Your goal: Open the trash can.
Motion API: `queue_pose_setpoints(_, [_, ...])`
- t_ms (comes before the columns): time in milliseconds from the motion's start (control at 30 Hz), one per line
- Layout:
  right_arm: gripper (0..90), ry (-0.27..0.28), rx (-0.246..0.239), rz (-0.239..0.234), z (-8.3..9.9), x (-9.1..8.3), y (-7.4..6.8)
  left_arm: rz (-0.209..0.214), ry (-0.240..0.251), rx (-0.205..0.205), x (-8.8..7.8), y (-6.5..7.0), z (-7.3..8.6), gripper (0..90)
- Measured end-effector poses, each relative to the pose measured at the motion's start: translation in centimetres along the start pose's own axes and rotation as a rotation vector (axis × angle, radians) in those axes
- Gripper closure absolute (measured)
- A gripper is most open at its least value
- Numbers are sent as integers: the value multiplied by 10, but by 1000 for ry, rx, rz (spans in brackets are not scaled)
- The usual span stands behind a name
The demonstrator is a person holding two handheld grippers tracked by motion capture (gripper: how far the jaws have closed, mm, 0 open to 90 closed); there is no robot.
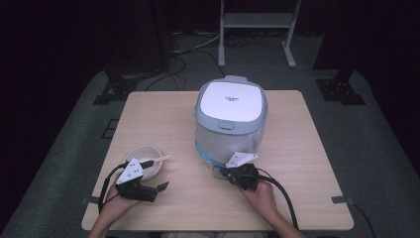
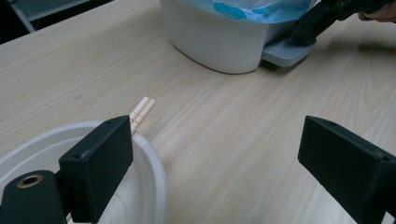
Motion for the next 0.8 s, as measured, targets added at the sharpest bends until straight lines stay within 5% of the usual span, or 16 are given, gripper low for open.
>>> queue_pose_setpoints(567, [894, 17, -69, 153, -1, 10, 0, 4, -2, 2, 1, 1, 1, 95])
queue_pose_setpoints(800, [895, 16, -57, 159, 0, 11, 0, 8, -7, 4, 2, 2, 1, 94])
Point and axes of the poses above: each handheld gripper's, and its own axes: x roughly forward along the jaws, z roughly out of its underside, y roughly to its right, the point moved 5 cm from there along x, roughly forward along the jaws, and after that the axes turned 15 degrees about z, right-handed, at the moved point
